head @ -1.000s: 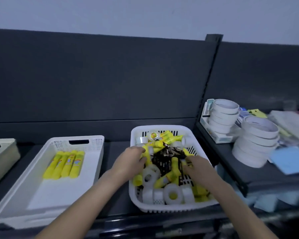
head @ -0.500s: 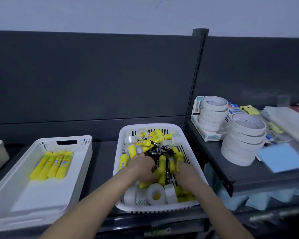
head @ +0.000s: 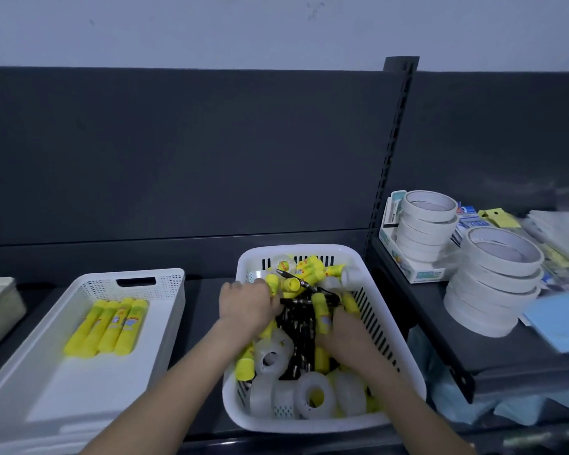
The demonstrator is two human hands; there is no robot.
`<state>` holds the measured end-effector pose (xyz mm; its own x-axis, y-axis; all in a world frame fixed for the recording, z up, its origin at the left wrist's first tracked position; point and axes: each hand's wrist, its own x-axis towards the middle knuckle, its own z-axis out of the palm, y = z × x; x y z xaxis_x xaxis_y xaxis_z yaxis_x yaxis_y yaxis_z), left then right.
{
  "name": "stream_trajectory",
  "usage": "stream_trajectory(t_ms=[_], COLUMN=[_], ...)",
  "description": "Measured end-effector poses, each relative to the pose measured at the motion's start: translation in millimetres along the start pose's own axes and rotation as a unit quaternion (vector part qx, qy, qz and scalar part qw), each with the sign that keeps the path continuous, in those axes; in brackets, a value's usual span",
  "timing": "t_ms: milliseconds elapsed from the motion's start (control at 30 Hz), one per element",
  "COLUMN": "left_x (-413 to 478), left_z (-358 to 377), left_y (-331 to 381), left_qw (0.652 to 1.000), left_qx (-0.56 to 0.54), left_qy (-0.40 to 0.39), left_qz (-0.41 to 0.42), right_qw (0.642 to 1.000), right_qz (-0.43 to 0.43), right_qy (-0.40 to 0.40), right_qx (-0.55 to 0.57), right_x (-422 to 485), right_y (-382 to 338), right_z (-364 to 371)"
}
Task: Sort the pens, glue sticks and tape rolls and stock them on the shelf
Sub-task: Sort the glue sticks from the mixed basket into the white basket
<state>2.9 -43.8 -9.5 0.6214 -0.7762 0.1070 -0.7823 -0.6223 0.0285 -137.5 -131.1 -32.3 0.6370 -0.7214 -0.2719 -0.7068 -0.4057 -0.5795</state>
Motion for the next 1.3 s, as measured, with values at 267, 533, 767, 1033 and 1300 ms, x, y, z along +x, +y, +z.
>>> stream_trajectory(t_ms=[267,533,767,1033,1300], left_x=[4,10,7,-4,-35], left_z=[10,15,20,-23,-56], left_y=[6,26,36,18,-65], left_qw=[0.999,0.986,0.977,0.832,0.805], left_qx=[-0.050,-0.152,-0.203,-0.554,-0.579], left_qy=[-0.017,-0.058,-0.059,0.000,0.082], left_qz=[-0.009,-0.029,0.007,-0.026,-0.102], right_qw=[0.982,0.997,0.949,0.862,0.856], right_qz=[-0.021,-0.002,0.034,-0.024,-0.064], right_qy=[0.030,-0.010,-0.038,-0.096,-0.131], right_qx=[-0.185,-0.073,0.312,0.497,0.497], right_x=[5,7,-7,-22,-25], right_y=[-16,-13,11,3,-53], right_z=[10,7,-15,-34,-23])
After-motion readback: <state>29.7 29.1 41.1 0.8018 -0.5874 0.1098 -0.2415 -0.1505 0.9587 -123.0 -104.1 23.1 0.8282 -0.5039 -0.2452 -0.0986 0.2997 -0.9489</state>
